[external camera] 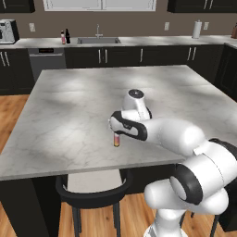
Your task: Place the large bottle from the dining counter next to the other large bottle outside the sink, and place the small bottle from the dining counter next to the other small bottle inside the sink.
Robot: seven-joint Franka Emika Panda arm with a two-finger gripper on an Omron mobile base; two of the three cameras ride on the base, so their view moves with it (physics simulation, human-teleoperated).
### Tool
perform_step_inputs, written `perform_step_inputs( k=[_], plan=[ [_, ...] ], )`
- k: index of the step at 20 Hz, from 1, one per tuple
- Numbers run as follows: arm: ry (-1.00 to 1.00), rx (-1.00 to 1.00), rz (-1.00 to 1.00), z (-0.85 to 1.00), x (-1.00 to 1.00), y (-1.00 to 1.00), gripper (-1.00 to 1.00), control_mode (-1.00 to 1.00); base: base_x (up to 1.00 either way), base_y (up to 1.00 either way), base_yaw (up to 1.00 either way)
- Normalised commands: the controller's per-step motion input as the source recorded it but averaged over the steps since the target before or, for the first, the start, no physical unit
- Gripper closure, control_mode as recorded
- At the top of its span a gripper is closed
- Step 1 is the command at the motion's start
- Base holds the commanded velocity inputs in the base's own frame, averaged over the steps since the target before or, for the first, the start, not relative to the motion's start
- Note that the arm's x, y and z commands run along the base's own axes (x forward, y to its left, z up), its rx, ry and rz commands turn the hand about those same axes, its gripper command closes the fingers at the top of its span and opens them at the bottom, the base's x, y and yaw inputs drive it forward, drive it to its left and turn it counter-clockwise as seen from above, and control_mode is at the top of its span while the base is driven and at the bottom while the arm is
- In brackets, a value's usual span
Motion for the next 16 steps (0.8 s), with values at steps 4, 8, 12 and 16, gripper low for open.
perform_step_inputs(
  k=[4,8,12,16],
  plan=[
    [0.0,0.0,0.0,-0.11,0.23,0.03,-1.0,-1.0,0.0,0.0,0.0],
    [0.0,0.0,0.0,-0.11,0.25,0.02,-1.0,-1.0,0.0,0.0,0.0],
    [0.0,0.01,0.0,-0.09,0.22,0.0,-1.0,-1.0,0.0,0.0,0.0],
    [0.0,0.01,0.0,-0.08,0.17,0.02,-1.0,-1.0,0.0,0.0,0.0]
  ],
)
